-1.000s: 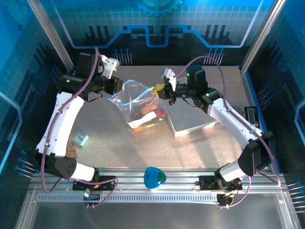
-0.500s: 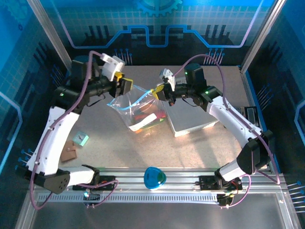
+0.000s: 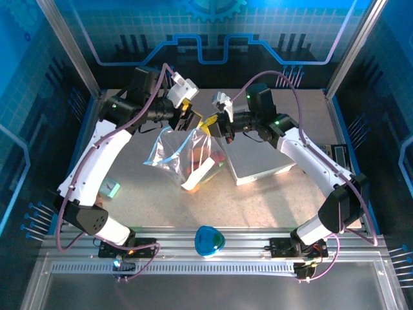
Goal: Place the food in the zip-top bag and seal the zipper
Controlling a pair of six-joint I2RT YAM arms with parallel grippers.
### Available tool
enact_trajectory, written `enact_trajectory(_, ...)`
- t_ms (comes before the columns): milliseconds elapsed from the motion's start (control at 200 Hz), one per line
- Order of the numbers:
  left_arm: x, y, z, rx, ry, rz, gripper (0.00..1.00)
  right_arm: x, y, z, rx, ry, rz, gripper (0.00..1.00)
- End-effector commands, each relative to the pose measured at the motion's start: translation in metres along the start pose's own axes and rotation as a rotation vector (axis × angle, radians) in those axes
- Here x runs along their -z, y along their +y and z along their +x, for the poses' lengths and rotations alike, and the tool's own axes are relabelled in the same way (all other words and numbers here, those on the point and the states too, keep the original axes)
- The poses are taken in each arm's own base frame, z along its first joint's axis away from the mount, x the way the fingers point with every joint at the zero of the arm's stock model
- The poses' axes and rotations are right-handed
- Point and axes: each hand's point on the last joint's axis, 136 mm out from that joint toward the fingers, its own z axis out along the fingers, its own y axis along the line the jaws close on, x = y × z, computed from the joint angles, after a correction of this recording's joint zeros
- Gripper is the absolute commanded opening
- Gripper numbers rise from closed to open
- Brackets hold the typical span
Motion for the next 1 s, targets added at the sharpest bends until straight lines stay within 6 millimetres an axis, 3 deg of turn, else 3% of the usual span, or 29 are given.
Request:
enact_trajectory(0, 0.004, -0.014, 0.002, -0.019, 0.024, 0.072, 0.62, 0.0, 0.01, -0.014, 0.022, -0.02, -0.037, 0.0)
enact_trajectory(640, -0.003, -0.033, 0.012, -0.003, 0.097, 0.22, 0.56, -0.002, 0.007, -0.012, 0.014, -0.007, -0.034, 0.0)
enact_trajectory(996, -0.008, -0.037, 0.017, 0.007, 0.129, 0.262, 0.43, -0.005, 0.004, -0.011, 0.005, 0.001, -0.035, 0.0)
